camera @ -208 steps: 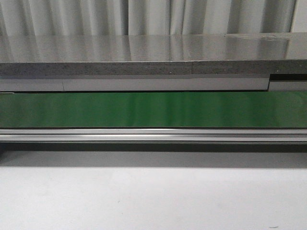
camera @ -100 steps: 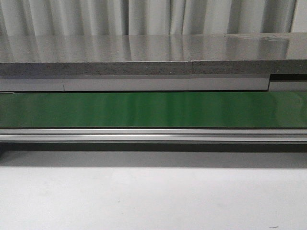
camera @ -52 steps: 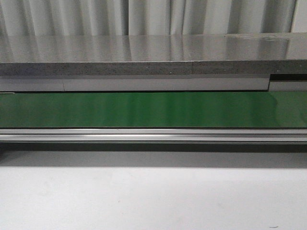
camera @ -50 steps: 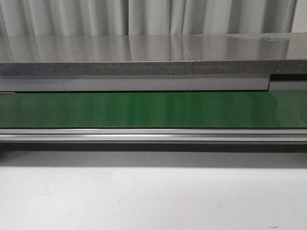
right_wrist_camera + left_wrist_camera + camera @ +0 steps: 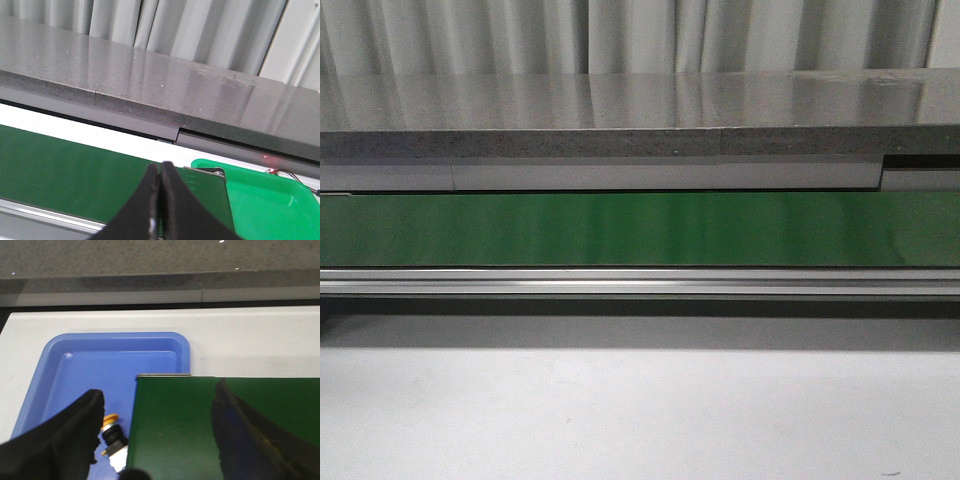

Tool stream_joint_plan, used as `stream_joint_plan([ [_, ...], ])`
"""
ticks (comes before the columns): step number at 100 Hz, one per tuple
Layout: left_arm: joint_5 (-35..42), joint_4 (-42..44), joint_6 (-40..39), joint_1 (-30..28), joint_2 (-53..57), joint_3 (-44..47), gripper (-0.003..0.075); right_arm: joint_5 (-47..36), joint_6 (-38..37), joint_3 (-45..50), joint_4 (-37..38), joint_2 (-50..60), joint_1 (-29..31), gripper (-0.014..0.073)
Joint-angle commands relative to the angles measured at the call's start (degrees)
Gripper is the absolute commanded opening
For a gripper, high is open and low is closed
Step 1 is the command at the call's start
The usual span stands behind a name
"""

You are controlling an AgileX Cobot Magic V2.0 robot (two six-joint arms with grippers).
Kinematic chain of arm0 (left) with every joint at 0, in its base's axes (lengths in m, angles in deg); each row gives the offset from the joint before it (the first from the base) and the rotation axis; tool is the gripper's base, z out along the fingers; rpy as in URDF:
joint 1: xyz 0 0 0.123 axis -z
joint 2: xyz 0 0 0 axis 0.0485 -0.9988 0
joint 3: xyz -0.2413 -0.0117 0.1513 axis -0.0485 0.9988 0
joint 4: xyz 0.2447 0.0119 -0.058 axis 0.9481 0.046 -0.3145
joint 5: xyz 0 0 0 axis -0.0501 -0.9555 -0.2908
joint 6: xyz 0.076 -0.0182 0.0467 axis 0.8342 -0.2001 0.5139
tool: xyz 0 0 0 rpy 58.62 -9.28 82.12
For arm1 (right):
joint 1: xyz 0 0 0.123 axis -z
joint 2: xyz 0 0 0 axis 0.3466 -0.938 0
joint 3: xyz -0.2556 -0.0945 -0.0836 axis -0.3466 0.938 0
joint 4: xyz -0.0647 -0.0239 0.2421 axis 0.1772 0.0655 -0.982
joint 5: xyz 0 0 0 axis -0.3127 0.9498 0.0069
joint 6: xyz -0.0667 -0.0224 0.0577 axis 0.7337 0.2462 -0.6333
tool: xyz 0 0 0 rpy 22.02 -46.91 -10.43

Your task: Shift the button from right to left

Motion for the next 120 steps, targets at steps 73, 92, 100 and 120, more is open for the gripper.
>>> stream_joint_plan([
  [73, 22.5, -6.5, 0.0, 6.4, 45.5, 37.9, 0.0431, -4.7, 0.4, -1.6, -0.5, -0.5, 0.0, -0.0068],
  [92, 22.7, -9.1, 0.0, 6.4, 48.9, 40.3, 0.0330, -4.7, 0.4, -1.6, -0.5, -0.5, 0.0, -0.0068],
  [100, 22.6, -9.1, 0.0, 6.4, 48.9, 40.3, 0.0244, -4.7, 0.4, -1.6, -0.5, -0.5, 0.0, -0.0068],
  [120, 22.8, -9.1, 0.0, 6.4, 48.8, 40.3, 0.0006, -4.7, 0.4, -1.6, -0.5, -0.5, 0.0, -0.0068],
])
